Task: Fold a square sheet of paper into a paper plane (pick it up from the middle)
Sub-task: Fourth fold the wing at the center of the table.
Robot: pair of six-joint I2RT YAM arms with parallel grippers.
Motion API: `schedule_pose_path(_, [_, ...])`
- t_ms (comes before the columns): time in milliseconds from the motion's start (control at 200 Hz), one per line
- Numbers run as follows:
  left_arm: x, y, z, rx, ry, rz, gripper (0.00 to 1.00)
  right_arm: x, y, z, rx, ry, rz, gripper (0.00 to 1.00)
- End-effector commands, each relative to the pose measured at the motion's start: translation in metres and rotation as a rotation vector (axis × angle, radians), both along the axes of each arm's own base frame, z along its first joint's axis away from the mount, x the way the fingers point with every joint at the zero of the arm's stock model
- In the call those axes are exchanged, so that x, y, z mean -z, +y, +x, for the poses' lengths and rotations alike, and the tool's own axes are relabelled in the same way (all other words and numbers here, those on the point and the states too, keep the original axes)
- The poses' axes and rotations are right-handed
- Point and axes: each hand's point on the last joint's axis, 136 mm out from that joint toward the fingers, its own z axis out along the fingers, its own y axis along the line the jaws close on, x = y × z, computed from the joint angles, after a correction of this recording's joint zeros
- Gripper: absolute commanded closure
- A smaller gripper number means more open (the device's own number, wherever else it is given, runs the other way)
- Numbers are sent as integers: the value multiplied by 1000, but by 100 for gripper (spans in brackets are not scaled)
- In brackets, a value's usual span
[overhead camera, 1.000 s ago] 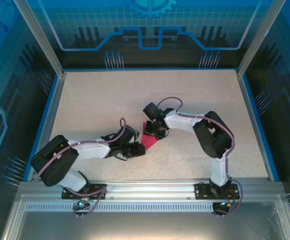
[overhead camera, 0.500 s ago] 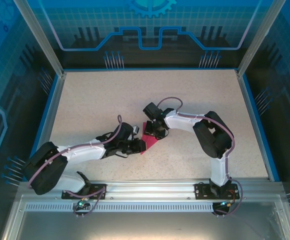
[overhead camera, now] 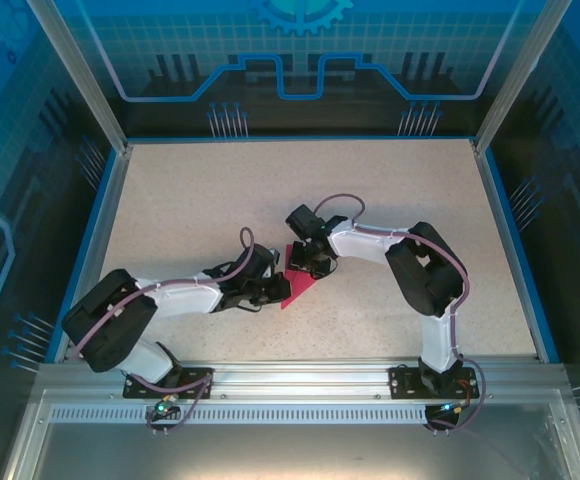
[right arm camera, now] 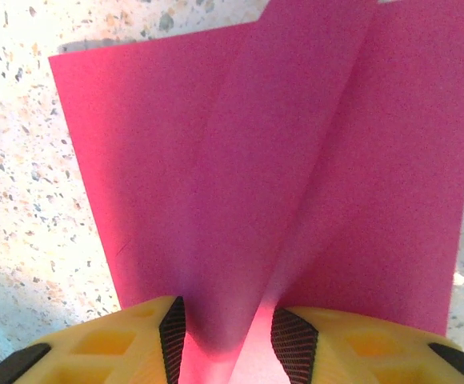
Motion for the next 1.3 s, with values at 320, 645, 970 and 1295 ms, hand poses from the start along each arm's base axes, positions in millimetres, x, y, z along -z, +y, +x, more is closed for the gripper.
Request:
schedule_pose_path(320, [13, 0, 14, -23, -26, 62, 94, 89, -67, -53, 13, 212, -292, 54])
schedule_pose_path(645, [31, 8, 4, -21, 32, 105, 96, 81, -62, -50, 12, 199, -264, 54])
schedule_pose_path(970, [44, 17, -11, 3, 64, 123, 100, -4, -31, -10, -56, -31, 4, 54])
schedule_pose_path(1295, [51, 17, -17, 48, 54, 125, 100, -56, -12, -10, -255, -236, 240, 64])
